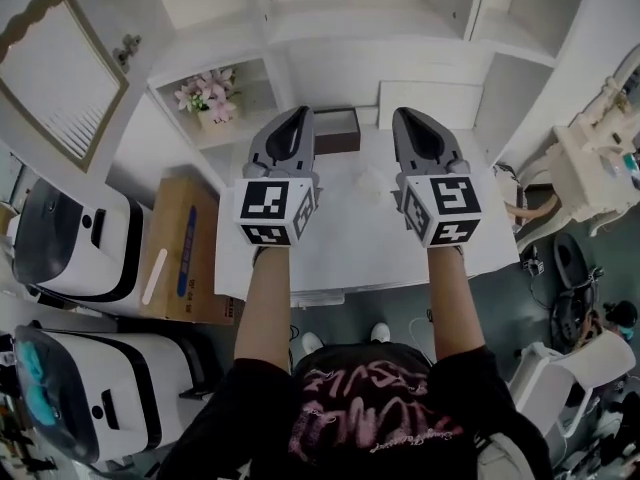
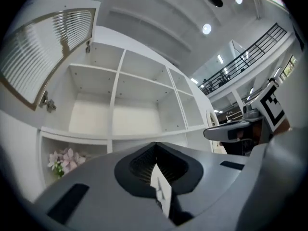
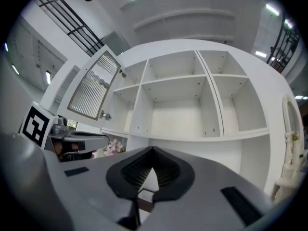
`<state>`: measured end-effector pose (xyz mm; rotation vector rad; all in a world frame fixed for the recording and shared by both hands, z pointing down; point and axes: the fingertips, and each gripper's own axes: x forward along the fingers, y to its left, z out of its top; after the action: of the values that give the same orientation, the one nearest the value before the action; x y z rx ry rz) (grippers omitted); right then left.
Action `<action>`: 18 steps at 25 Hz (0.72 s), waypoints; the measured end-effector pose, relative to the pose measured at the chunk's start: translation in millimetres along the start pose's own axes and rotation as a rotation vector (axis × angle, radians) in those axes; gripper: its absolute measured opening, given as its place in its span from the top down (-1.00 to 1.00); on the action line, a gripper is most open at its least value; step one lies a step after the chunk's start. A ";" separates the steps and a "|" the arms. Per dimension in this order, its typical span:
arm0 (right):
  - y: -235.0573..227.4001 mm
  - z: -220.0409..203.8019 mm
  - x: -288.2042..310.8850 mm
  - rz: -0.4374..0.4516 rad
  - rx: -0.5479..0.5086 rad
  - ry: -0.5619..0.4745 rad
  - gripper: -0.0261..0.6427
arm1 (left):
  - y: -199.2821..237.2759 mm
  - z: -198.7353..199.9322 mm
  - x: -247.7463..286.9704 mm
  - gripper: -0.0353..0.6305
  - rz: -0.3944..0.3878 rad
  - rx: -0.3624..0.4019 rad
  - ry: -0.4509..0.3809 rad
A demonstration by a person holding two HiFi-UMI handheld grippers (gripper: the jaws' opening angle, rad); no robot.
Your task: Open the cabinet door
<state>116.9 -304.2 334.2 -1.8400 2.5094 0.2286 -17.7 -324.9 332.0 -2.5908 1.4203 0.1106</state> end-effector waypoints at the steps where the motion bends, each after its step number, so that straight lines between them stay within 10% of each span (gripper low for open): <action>1: 5.0 -11.8 0.3 0.007 0.010 0.020 0.88 | -1.0 -14.7 -4.8 0.85 0.007 -0.002 0.029; 18: 51.4 -50.2 -0.5 0.083 0.036 0.069 0.88 | 12.1 -58.2 -35.9 0.85 0.057 -0.056 0.114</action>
<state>71.7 -295.1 389.4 -1.7622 2.6208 0.1227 -48.6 -313.1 393.0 -2.6410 1.5522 0.0103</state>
